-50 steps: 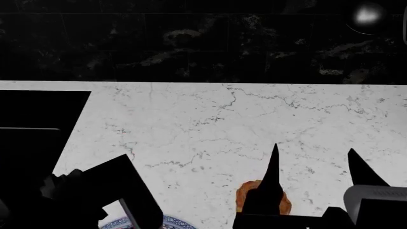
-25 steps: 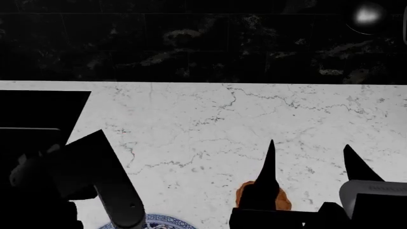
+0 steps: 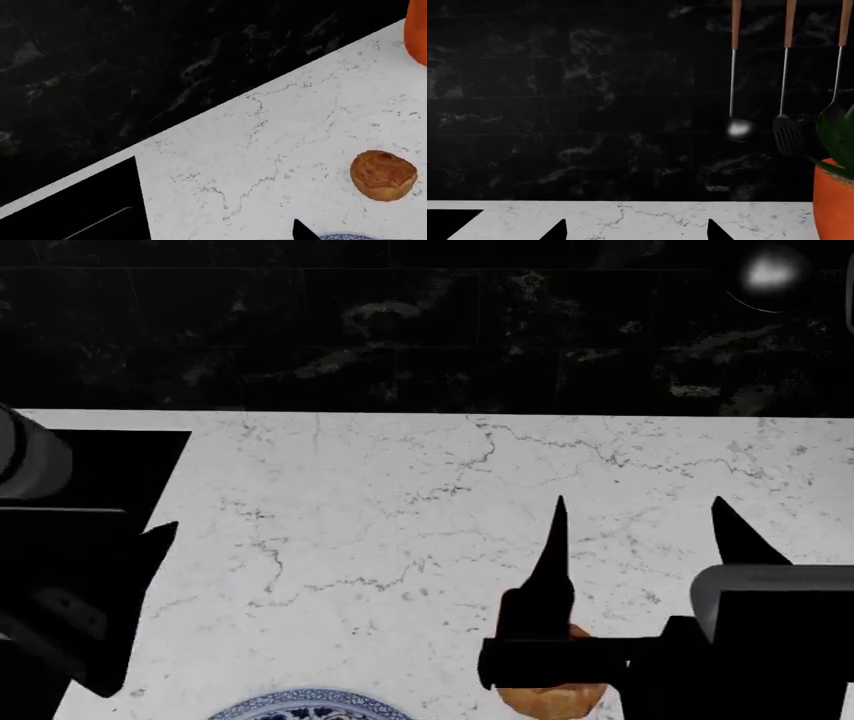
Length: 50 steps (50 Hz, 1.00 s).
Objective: Place the pastries on the plates.
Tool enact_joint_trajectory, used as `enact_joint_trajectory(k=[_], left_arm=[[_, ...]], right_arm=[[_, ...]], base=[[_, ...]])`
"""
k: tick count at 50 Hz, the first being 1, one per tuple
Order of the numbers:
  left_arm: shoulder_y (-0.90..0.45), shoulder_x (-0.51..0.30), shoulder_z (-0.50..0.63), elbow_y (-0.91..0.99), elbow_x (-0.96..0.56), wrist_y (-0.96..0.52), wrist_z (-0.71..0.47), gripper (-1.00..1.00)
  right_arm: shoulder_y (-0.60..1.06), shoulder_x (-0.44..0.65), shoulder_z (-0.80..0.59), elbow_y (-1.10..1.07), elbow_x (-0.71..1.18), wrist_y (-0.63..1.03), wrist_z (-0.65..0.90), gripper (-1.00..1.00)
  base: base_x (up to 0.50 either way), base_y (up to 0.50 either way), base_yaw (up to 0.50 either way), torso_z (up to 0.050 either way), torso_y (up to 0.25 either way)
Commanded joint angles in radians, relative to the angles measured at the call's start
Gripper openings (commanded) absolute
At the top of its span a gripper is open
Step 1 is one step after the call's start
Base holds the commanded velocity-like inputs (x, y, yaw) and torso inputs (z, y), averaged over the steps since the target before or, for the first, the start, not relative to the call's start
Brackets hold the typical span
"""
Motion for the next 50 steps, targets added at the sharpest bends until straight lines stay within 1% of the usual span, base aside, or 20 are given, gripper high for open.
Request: enact_joint_trajectory(k=[1,2,3,4,5,6,12,17,18,21,25,33,39,47,50], left_arm=[[0.274,-0.139,-0.142,0.174,0.269,0.306,0.0,1.0],[0.304,-0.143,-0.144,0.181,0.285,0.333,0.006,1.0],[0.393,-0.188,-0.16,0.206,0.318,0.42,0.039,1.0],[0.406,-0.194,-0.163,0.207,0.327,0.432,0.045,1.0],[0.41,-0.196,-0.164,0.207,0.328,0.437,0.046,1.0],[0.416,-0.198,-0.165,0.206,0.333,0.443,0.049,1.0],[0.45,-0.199,-0.164,0.202,0.356,0.469,0.062,1.0],[0.459,-0.189,-0.161,0.193,0.368,0.474,0.069,1.0],[0.461,-0.188,-0.162,0.188,0.371,0.477,0.074,1.0],[0.47,-0.187,-0.162,0.186,0.383,0.484,0.079,1.0],[0.489,-0.185,-0.164,0.179,0.394,0.502,0.091,1.0],[0.489,-0.184,-0.161,0.168,0.384,0.495,0.101,1.0],[0.498,-0.194,-0.17,0.169,0.371,0.513,0.1,1.0],[0.506,-0.199,-0.17,0.174,0.362,0.517,0.096,1.0],[0.51,-0.198,-0.17,0.172,0.362,0.52,0.093,1.0]], right_arm=[[0.053,0.031,0.017,0.011,-0.019,0.027,-0.062,1.0],[0.063,0.036,0.023,0.014,0.003,0.035,-0.062,1.0],[0.213,0.168,0.037,0.164,0.153,0.185,-0.006,1.0],[0.363,0.176,0.028,0.248,0.303,0.239,0.01,1.0],[0.464,0.178,0.027,0.256,0.453,0.244,0.014,1.0],[0.484,0.183,0.021,0.27,0.519,0.256,0.016,1.0],[0.535,0.204,0.0,0.3,0.575,0.298,0.019,1.0],[0.608,0.228,-0.055,0.344,0.704,0.382,-0.008,1.0],[0.62,0.227,-0.09,0.372,0.701,0.413,-0.005,1.0],[0.644,0.219,-0.131,0.432,0.7,0.449,-0.009,1.0],[0.659,0.213,-0.146,0.456,0.69,0.465,-0.049,1.0],[0.641,0.194,-0.163,0.458,0.67,0.465,-0.095,1.0],[0.657,0.175,-0.192,0.528,0.59,0.469,-0.167,1.0],[0.671,0.181,-0.238,0.558,0.474,0.473,-0.312,1.0],[0.665,0.196,-0.276,0.56,0.388,0.459,-0.418,1.0]], base=[[0.0,0.0,0.0,0.0,0.0],[0.0,0.0,0.0,0.0,0.0],[0.0,0.0,0.0,0.0,0.0],[0.0,0.0,0.0,0.0,0.0],[0.0,0.0,0.0,0.0,0.0],[0.0,0.0,0.0,0.0,0.0],[0.0,0.0,0.0,0.0,0.0],[0.0,0.0,0.0,0.0,0.0],[0.0,0.0,0.0,0.0,0.0],[0.0,0.0,0.0,0.0,0.0],[0.0,0.0,0.0,0.0,0.0],[0.0,0.0,0.0,0.0,0.0],[0.0,0.0,0.0,0.0,0.0],[0.0,0.0,0.0,0.0,0.0],[0.0,0.0,0.0,0.0,0.0]])
